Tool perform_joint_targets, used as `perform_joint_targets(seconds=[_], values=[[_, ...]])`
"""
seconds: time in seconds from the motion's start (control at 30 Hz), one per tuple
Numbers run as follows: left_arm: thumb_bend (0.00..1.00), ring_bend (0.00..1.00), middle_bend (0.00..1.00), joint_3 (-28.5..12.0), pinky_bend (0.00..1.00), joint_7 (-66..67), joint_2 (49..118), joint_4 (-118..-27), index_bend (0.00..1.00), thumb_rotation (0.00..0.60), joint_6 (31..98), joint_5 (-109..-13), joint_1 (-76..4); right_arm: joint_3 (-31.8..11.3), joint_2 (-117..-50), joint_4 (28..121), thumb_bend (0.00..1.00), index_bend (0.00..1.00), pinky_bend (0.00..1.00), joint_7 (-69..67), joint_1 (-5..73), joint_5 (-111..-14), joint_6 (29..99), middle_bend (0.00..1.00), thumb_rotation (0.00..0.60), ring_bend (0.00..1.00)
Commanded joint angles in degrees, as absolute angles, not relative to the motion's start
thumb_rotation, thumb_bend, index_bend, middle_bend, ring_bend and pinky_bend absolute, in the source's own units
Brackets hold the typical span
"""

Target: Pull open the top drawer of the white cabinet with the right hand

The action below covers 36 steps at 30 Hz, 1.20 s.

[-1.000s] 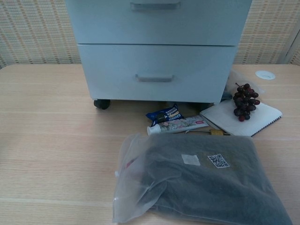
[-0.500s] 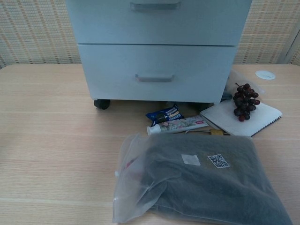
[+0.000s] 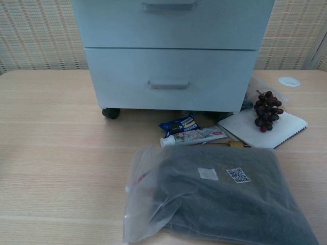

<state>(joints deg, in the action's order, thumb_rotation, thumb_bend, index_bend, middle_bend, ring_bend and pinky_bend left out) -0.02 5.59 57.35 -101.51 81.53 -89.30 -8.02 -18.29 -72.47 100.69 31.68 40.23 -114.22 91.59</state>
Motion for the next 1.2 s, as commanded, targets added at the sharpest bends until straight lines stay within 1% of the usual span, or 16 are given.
perform_joint_targets(seconds=[0.03,0.43,0.63,0.73,0.97,1.13,1.2], values=[[0.38,0.03,0.0,0.01,0.11,5.62,57.34,-101.53,0.06,0.6,81.56,-89.29,-7.98,-17.57,-71.97,101.35,0.16,0.29,1.0,31.06,39.26,-114.96,92.32,0.91,0.6,0.97],[0.38,0.03,0.0,0.09,0.11,5.6,57.21,-101.89,0.06,0.6,82.17,-89.6,-7.66,-13.6,-69.43,104.08,0.16,0.29,1.0,29.07,33.73,-116.87,94.25,0.91,0.6,0.97],[0.38,0.03,0.0,0.23,0.11,5.44,57.11,-101.87,0.06,0.6,82.42,-89.85,-7.48,-10.03,-67.51,104.6,0.16,0.29,1.0,27.27,29.07,-116.51,95.73,0.9,0.6,0.96],[0.38,0.03,0.0,0.21,0.11,5.37,57.12,-101.96,0.06,0.6,82.75,-90.12,-7.39,-8.31,-66.6,104.22,0.19,0.31,1.0,26.57,26.7,-116.75,96.72,0.9,0.6,0.95],[0.38,0.03,0.0,0.42,0.11,5.26,57.05,-102.06,0.06,0.6,83.3,-90.69,-7.07,-4.21,-65.34,103.52,0.24,0.39,1.0,24.99,20.85,-117.11,99.4,0.89,0.6,0.93],[0.38,0.03,0.0,0.59,0.11,5.02,57.0,-101.81,0.06,0.6,83.72,-90.98,-6.75,-1.8,-64.68,100.81,0.28,0.5,1.0,24.96,16.17,-116.0,101.35,0.87,0.6,0.9],[0.38,0.03,0.0,0.59,0.11,5.0,57.06,-101.61,0.06,0.6,84.02,-91.02,-6.58,-0.96,-64.48,99.57,0.29,0.51,1.0,24.24,14.23,-113.87,101.68,0.86,0.6,0.88]])
